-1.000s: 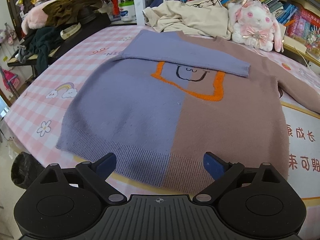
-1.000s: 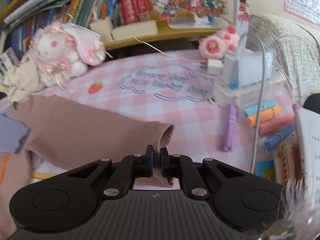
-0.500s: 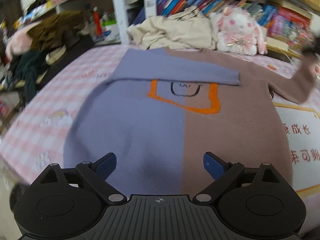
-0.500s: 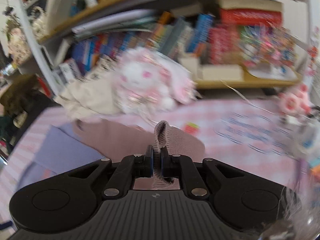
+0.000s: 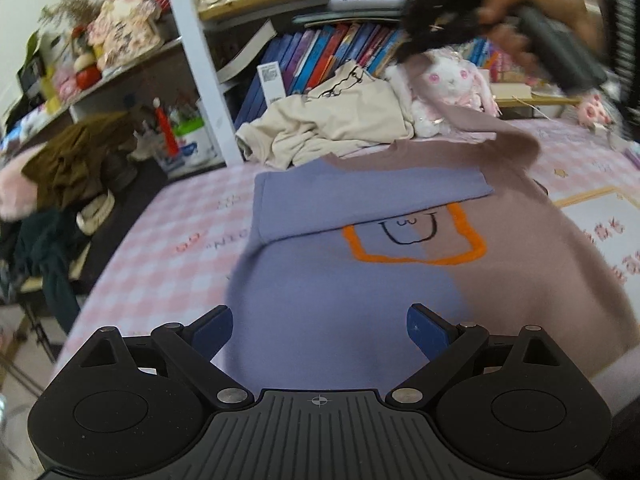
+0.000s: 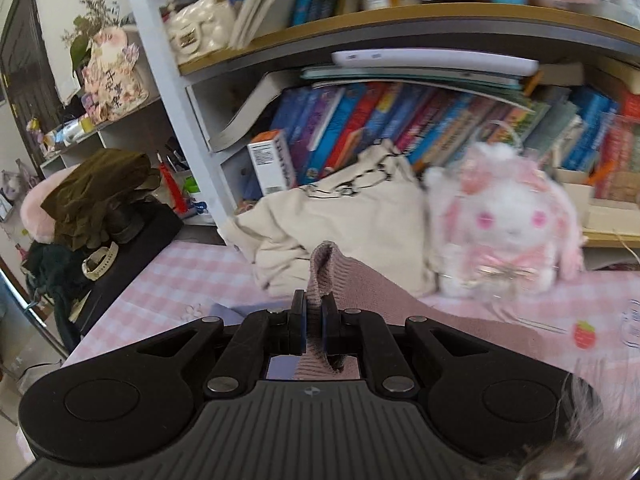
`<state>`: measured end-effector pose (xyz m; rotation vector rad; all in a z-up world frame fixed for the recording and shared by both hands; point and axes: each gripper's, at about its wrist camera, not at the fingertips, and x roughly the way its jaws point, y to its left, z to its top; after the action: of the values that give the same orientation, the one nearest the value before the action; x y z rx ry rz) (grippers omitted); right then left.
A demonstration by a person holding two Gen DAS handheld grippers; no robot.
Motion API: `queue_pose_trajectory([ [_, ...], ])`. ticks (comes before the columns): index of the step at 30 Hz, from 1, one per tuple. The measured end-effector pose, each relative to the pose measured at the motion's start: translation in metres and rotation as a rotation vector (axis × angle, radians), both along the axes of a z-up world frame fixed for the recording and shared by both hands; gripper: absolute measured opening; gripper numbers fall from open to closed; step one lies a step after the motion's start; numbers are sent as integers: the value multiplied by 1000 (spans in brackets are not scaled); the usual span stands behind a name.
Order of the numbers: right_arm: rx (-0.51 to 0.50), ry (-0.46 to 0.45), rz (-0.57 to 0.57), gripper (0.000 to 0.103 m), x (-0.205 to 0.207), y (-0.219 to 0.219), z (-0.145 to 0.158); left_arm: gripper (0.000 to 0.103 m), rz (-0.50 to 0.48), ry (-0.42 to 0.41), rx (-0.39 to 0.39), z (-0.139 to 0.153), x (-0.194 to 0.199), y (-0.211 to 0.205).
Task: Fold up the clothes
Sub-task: 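Lift the mauve sleeve with the right gripper and lay it across the body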
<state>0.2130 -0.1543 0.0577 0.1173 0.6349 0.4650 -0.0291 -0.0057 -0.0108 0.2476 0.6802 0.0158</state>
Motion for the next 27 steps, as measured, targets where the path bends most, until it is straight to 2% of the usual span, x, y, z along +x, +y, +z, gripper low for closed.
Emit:
queue_pose_trajectory([
  [4, -11, 24, -11, 7, 10, 37, -10, 96, -31, 7, 32, -2, -1, 17],
  [9, -24, 62, -3, 7, 17, 69, -21, 96, -19, 19, 5, -5, 1, 41],
  [15, -43, 122, -7, 7, 24, 88, -38, 96, -21, 31, -14, -9, 2, 54],
  [22, -33, 188, 48, 10, 24, 103, -58, 96, -27, 43, -25, -11, 3, 59],
  [25, 36, 209, 120, 32, 20, 99, -61, 96, -43, 40, -19, -9, 4, 57],
  [26, 48, 189, 141, 44, 14, 95, -58, 96, -46, 37, -17, -9, 5, 56],
  [27, 42, 165, 149, 46, 8, 91, -56, 96, -48, 35, -14, -9, 5, 56],
])
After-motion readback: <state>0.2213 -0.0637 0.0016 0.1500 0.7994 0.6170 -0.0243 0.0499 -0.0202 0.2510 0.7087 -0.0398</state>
